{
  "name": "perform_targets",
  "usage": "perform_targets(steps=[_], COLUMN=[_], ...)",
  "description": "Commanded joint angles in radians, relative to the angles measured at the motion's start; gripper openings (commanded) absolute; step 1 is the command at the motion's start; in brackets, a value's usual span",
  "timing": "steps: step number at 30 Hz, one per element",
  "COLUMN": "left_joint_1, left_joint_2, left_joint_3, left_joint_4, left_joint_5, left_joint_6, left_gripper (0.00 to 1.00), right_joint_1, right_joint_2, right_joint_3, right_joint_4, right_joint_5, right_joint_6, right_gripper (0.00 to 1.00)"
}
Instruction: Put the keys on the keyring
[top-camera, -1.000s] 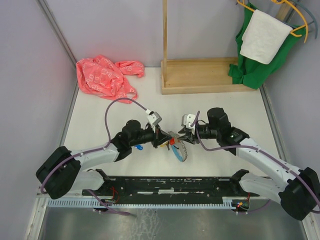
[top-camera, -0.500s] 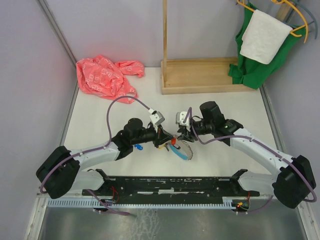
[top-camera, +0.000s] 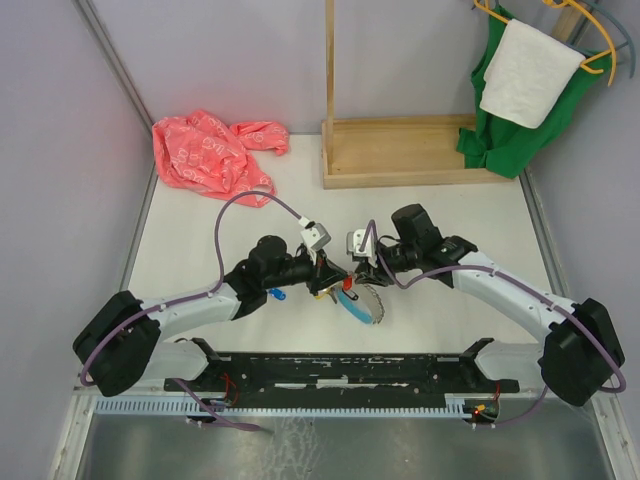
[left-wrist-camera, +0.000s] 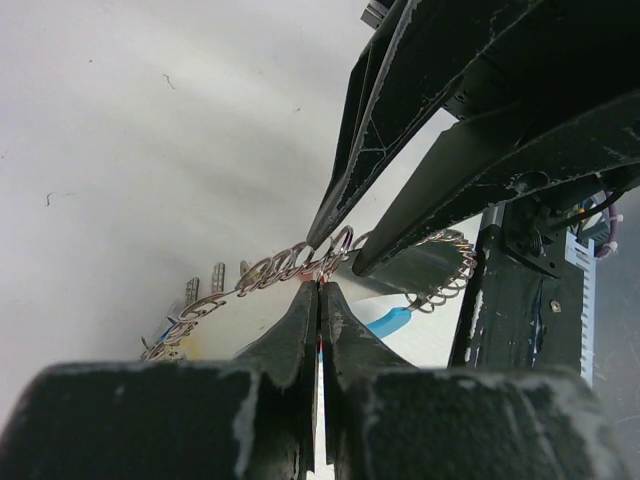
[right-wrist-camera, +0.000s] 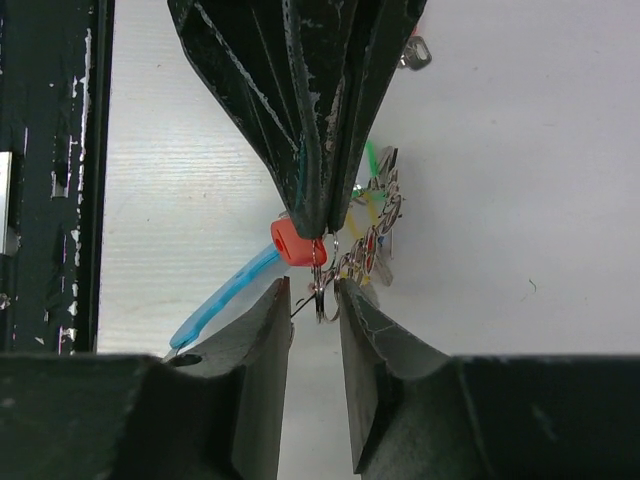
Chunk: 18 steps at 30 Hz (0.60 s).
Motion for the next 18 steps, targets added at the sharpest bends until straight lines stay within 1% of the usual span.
perform_targets(steps=[1,4,5,8,9,12,18], left_joint_1=[-0.007,-0.009,-0.009,-0.009,-0.009,-0.008,0.001], left_joint_2=[0.002,0.004,0.003,-0.003,-0.007,-0.018,-0.036], left_joint_3=[0.048,0.049,0.050,0.047,0.045,0.036,0.003], left_joint_4=[0.036,0.030,0.027,0.004,-0.005,-0.040,-0.085], left_joint_5=[0.026,0.025,0.024,0.006,-0.005,-0.049,-0.089], left_joint_6=[0.042,0.043,0.044,0.046,0.044,0.032,0.000], left_gripper=[0.03,0.03,0.03,0.03,0.03,0.03,0.03], right_joint_1=[0.010,0.013,0.014,0.014,0.013,0.013,0.010], right_joint_2=[0.013,0.015,0.015,0.003,-0.005,-0.040,-0.122], right_joint_3=[0.044,0.046,0.046,0.042,0.040,0.018,-0.075], right_joint_4=[0.028,0.028,0.028,0.020,0.018,0.040,0.203], right_joint_5=[0.002,0.005,0.006,0.018,0.022,0.031,0.053], right_joint_6=[-0.017,-0.016,-0.016,-0.016,-0.015,0.002,0.095], right_gripper=[0.32,0.24,0.20,0.02,0.01,0.01,0.01])
